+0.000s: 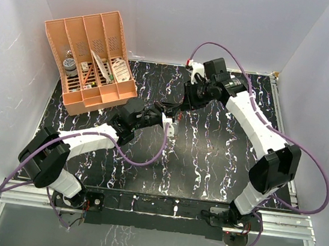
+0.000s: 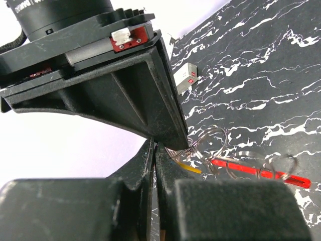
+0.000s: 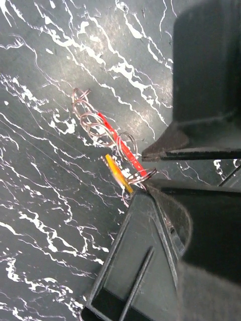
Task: Put the keys on the keyring
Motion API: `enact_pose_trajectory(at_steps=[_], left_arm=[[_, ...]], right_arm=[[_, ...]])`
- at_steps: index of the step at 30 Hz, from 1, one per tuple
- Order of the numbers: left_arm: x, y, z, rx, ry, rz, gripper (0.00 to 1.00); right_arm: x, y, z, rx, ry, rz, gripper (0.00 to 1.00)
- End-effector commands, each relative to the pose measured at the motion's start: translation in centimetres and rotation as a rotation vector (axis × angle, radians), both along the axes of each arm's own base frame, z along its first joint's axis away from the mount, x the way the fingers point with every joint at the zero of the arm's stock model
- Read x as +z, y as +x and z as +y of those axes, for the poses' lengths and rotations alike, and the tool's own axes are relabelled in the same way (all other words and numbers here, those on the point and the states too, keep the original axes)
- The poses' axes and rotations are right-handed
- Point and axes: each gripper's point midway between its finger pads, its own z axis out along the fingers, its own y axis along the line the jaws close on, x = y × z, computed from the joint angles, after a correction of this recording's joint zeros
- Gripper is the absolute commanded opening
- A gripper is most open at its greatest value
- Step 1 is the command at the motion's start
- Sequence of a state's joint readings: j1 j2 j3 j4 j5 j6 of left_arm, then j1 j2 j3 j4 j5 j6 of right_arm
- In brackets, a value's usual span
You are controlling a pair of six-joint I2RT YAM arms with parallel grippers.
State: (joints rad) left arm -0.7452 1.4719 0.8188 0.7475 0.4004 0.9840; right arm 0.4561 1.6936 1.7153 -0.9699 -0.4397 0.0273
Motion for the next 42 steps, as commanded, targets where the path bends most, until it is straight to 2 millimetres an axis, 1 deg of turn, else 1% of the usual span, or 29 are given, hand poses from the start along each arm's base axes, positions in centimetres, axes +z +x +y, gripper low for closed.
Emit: enact_pose_trajectory(at_steps=[1, 4, 5, 10, 12, 14, 18, 19, 22, 26, 28, 33, 37, 42], left_arm=[[6.5, -1.9, -0.7, -0.075, -0.144, -0.138, 0.00], [6.6, -1.6, -0.6, -0.062, -0.149, -0.138, 0.00], [6.7, -1.5, -0.6, -0.056, -0.151, -0.138, 0.00], [7.2, -1.1, -0.6, -0.036, -0.177, -0.125, 0.00], [7.2, -0.9, -0.5, -0.028, -0.186, -0.117, 0.00], [7.5, -0.8, -0.5, -0.021, -0.212, -0.101, 0.00], [7.8, -0.5, -0.4, -0.012, -0.237, -0.084, 0.00], [7.8, -0.5, -0.4, -0.011, -0.237, -0.082, 0.00], [8.0, -0.6, -0.5, -0.015, -0.242, -0.081, 0.00], [8.3, -0.8, -0.5, -0.029, -0.251, -0.078, 0.00], [8.4, -1.0, -0.6, -0.036, -0.253, -0.077, 0.00], [8.4, -1.5, -0.6, -0.056, -0.256, -0.064, 0.00], [8.6, -1.9, -0.5, -0.069, -0.260, -0.065, 0.00], [9.0, -2.2, -0.3, -0.073, -0.263, -0.074, 0.00]], right_arm=[[5.2, 0.9, 1.1, -0.017, 0.117, -0.220, 0.25], [7.1, 1.1, 0.6, -0.062, 0.156, -0.314, 0.34], [7.7, 1.2, 0.3, -0.081, 0.168, -0.346, 0.35], [10.1, 1.0, -1.2, -0.178, 0.235, -0.489, 0.36], [10.7, 0.7, -1.7, -0.206, 0.272, -0.550, 0.36], [11.8, 0.3, -2.3, -0.231, 0.325, -0.633, 0.35], [12.5, -0.8, -3.5, -0.277, 0.413, -0.761, 0.34], [11.6, -1.1, -3.8, -0.281, 0.417, -0.777, 0.34], [11.2, -1.9, -4.4, -0.271, 0.438, -0.872, 0.33], [10.1, -2.2, -4.7, -0.263, 0.440, -0.918, 0.30], [9.6, -2.3, -4.4, -0.237, 0.445, -0.934, 0.30], [9.6, -2.5, -4.0, -0.194, 0.471, -1.010, 0.30], [9.2, -2.3, -3.8, -0.153, 0.455, -1.084, 0.30], [8.3, -1.8, -3.1, -0.120, 0.453, -1.083, 0.29]])
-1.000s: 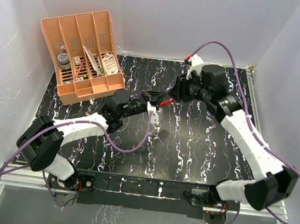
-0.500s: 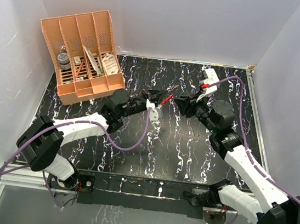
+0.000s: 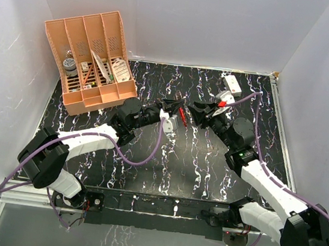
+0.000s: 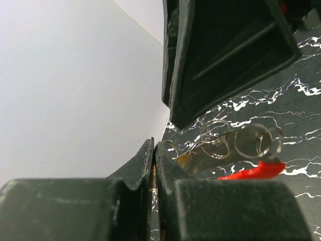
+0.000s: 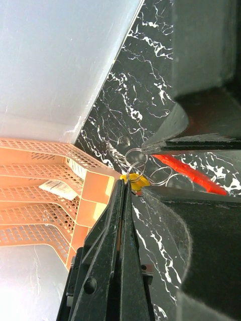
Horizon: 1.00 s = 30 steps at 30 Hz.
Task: Put the keys on the keyring
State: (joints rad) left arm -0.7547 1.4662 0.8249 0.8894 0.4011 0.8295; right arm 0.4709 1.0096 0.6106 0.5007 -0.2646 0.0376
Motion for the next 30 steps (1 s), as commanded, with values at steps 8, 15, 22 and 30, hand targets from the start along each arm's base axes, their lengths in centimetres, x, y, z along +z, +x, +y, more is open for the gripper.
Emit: enact_pose_trajectory(at_steps=[8, 15, 22, 30], left_arm=[[5.8, -2.0, 0.6, -0.050, -0.102, -0.113, 0.00], [5.7, -2.3, 0.6, -0.062, -0.100, -0.108, 0.00], [5.4, -2.2, 0.5, -0.063, -0.085, -0.099, 0.00], [5.4, -2.1, 0.8, -0.060, -0.085, -0.103, 0.00]], right_arm=[[1.8, 0.7, 0.5, 0.033, 0.028, -0.141, 0.27], [1.8, 0.9, 0.6, 0.052, 0.028, -0.148, 0.27], [3.1, 0.8, 0.1, 0.045, 0.071, -0.150, 0.26], [5.4, 0.1, -2.0, -0.021, 0.103, -0.164, 0.26]])
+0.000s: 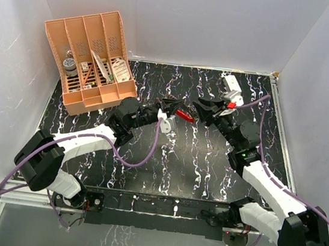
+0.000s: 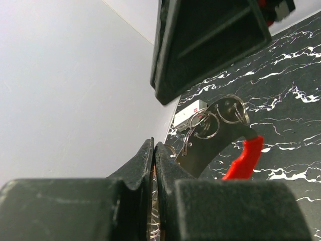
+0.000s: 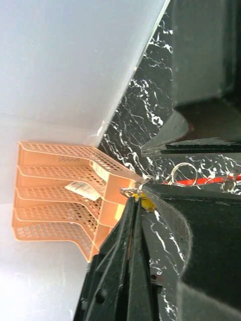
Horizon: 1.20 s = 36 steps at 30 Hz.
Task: Put the keys on the keyring
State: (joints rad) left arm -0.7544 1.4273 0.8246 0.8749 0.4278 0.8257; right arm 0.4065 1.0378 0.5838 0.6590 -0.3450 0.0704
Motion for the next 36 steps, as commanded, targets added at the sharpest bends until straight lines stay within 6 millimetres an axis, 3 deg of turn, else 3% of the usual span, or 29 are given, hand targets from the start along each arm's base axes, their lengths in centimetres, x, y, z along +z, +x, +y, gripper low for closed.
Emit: enact_pose_trajectory(at_steps=[1, 8, 19, 35, 36], left_arm=[[4.1, -1.2, 0.5, -0.034, -0.070, -0.085, 0.00], [4.3, -1.3, 0.5, -0.045, -0.084, -0.073, 0.00], [4.4, -1.2, 0.9, -0.026, -0.126, -0.047, 0.00], [1.5, -1.2, 2.0, 0.003, -0.210, 0.128, 0.00], [2.3, -1.7, 2.4, 0.000, -0.233, 0.118, 0.00]], right_arm=[[3.8, -0.3, -1.3, -0.050, 0.042, -0.080, 0.26], [1.4, 1.2, -0.9, -0.015, 0.004, -0.047, 0.23], [-0.5, 0.2, 0.6, 0.116, 0.002, -0.057, 0.23], [-2.9, -1.3, -1.1, 0.049, 0.061, 0.036, 0.27], [-2.8, -1.5, -1.3, 0.042, 0.067, 0.037, 0.28]])
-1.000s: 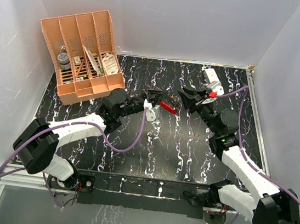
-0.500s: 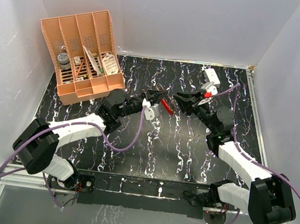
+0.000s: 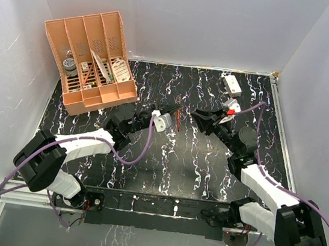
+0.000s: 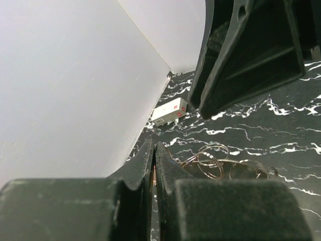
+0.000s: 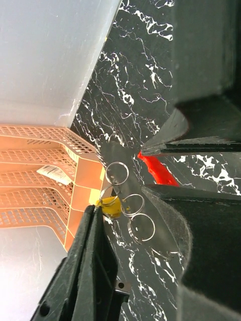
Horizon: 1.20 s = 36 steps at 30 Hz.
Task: Put the keys on the keyring
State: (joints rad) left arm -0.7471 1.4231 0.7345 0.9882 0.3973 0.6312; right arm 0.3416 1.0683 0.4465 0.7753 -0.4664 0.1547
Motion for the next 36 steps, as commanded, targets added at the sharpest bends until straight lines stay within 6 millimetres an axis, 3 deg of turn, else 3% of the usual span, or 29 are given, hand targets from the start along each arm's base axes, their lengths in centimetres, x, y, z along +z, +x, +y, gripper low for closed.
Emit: enact_pose_trajectory(at_steps=[1, 10, 19, 36], left_arm=[[4.3, -1.5, 1.8, 0.003, -0.147, -0.037, 0.00], [4.2, -2.3, 2.6, 0.002, -0.177, 0.026, 0.00], [4.0, -2.7, 2.1, -0.034, -0.187, 0.045, 0.00], [3.2, -2.5, 1.2, -0.063, -0.187, 0.075, 0.00]], right_arm=[[2.3, -0.7, -0.9, -0.033, 0.057, -0.059, 0.29], [2.4, -1.6, -0.4, 0.010, 0.077, -0.022, 0.30], [2.2, -2.2, 0.7, 0.089, 0.088, -0.045, 0.29], [3.8, -1.5, 3.0, 0.186, 0.140, -0.069, 0.22]])
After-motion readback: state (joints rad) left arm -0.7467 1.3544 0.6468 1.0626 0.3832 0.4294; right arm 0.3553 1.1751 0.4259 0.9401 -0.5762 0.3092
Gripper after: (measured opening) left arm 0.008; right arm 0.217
